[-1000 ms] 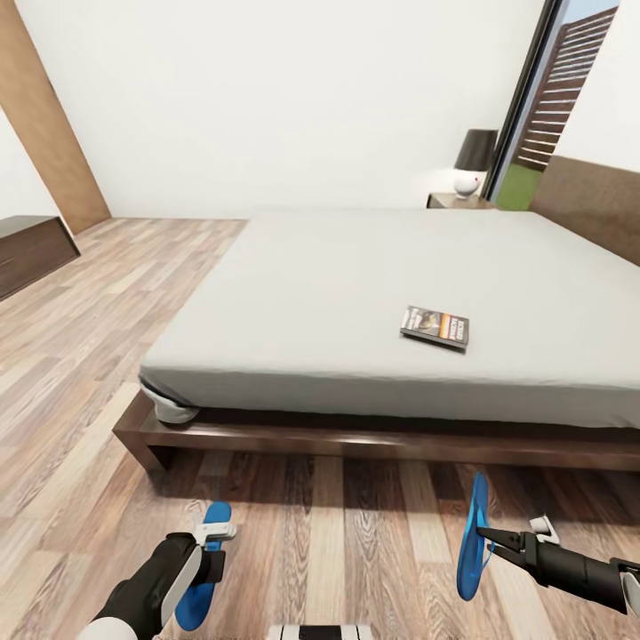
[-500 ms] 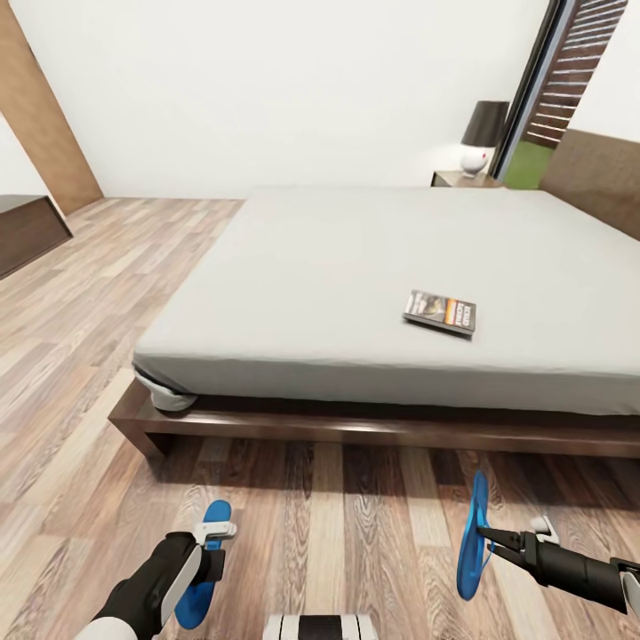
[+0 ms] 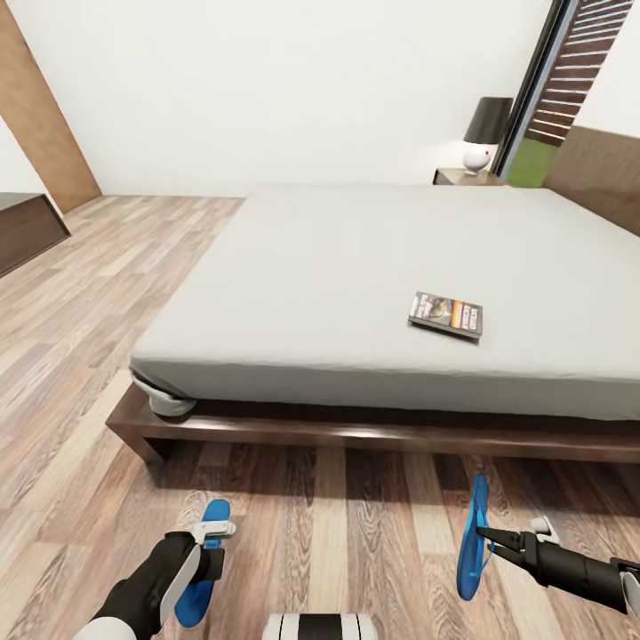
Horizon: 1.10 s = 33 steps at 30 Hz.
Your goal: In the bedroom, move the book from the bed onto either nightstand, and place the two sandals side by side next to the bed.
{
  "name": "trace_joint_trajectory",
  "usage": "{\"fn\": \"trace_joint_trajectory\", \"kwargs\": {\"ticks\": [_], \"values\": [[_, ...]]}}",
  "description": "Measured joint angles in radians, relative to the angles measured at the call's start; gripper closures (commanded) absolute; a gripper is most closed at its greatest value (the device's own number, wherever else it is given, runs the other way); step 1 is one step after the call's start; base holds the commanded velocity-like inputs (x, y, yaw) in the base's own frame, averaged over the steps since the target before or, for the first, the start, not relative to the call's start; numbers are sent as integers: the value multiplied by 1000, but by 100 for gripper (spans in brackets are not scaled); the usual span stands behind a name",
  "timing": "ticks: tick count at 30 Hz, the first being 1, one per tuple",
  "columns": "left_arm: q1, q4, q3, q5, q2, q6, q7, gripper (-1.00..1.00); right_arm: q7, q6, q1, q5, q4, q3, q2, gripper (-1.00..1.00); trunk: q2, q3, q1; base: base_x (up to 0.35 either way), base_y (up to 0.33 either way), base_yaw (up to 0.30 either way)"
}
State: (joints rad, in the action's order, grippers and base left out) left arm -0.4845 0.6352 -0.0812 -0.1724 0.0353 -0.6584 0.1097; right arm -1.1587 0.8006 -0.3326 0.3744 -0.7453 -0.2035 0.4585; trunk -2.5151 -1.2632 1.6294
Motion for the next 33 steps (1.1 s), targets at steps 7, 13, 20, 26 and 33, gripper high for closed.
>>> {"fn": "trace_joint_trajectory", "kwargs": {"ticks": [7, 13, 20, 26, 33], "values": [[0, 0, 0, 0, 0, 1, 0, 100, 0, 0, 0, 0, 0, 0, 0, 100, 0, 0, 0, 188, 95, 0], [0, 0, 1, 0, 0, 1, 0, 100, 0, 0, 0, 0, 0, 0, 0, 100, 0, 0, 0, 13, 179, 0], [0, 0, 1, 0, 0, 2, 0, 100, 0, 0, 0, 0, 0, 0, 0, 100, 0, 0, 0, 0, 163, 0], [0, 0, 1, 0, 0, 3, 0, 100, 0, -1, 0, -1, 0, 0, 0, 100, -1, -12, 2, 0, 7, 0], [0, 1, 1, 0, -1, 3, 1, 100, 0, -1, 0, -1, 0, 0, 0, 100, -2, -39, 5, 0, 0, 0]]}}
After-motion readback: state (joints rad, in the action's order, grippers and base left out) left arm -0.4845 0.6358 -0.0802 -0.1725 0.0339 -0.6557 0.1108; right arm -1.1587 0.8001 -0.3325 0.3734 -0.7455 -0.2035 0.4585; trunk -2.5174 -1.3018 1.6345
